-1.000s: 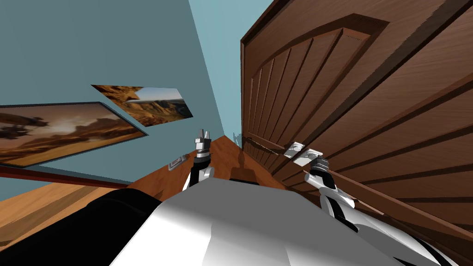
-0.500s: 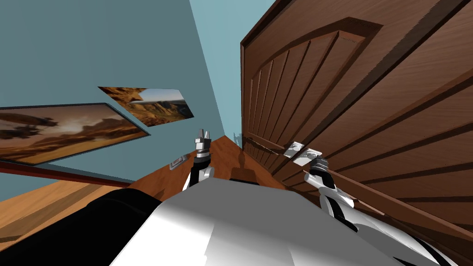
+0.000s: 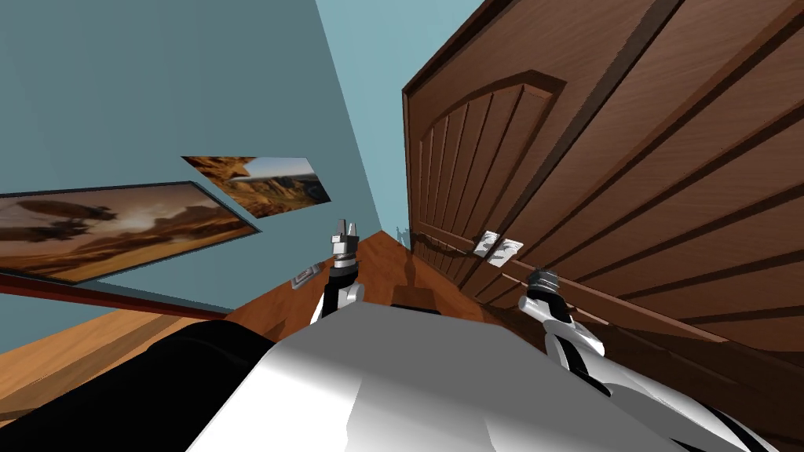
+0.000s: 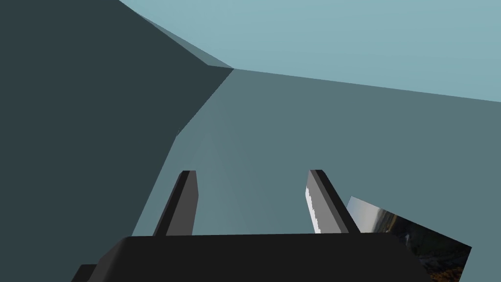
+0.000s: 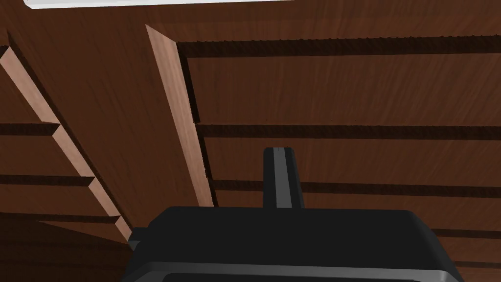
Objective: Pull the door open
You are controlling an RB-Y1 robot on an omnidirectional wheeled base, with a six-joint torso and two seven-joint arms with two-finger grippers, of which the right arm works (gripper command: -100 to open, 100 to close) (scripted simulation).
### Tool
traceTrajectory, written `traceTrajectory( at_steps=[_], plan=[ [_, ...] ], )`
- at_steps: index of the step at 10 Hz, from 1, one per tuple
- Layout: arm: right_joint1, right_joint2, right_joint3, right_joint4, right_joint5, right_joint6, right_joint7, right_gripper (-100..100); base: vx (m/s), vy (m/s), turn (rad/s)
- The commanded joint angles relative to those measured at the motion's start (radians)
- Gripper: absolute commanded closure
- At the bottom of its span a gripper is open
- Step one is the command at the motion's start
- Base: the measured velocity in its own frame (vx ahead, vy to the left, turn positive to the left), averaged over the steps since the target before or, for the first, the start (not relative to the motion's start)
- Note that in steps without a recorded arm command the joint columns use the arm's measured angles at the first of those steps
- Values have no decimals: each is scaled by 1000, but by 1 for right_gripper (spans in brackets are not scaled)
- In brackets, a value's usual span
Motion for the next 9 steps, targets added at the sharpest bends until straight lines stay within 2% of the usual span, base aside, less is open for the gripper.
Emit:
traceTrajectory(
  at_steps=[1, 4, 5, 6, 7, 9],
  plan=[
    [-6, 3, 8, -10, 3, 5, -4, -100, -108, 262, 28],
    [-22, 11, 21, -20, 9, 8, -7, -100, -73, 159, 38],
    [-22, 11, 21, -20, 9, 8, -7, -100, -51, 156, 41],
    [-12, 15, 16, -41, 7, 21, -2, -100, -18, 63, -3],
    [5, 5, 5, -29, 3, 18, -2, -100, -43, -96, -195],
    [20, -3, -6, -21, -2, 18, 0, -100, -49, -173, -117]
  ],
)
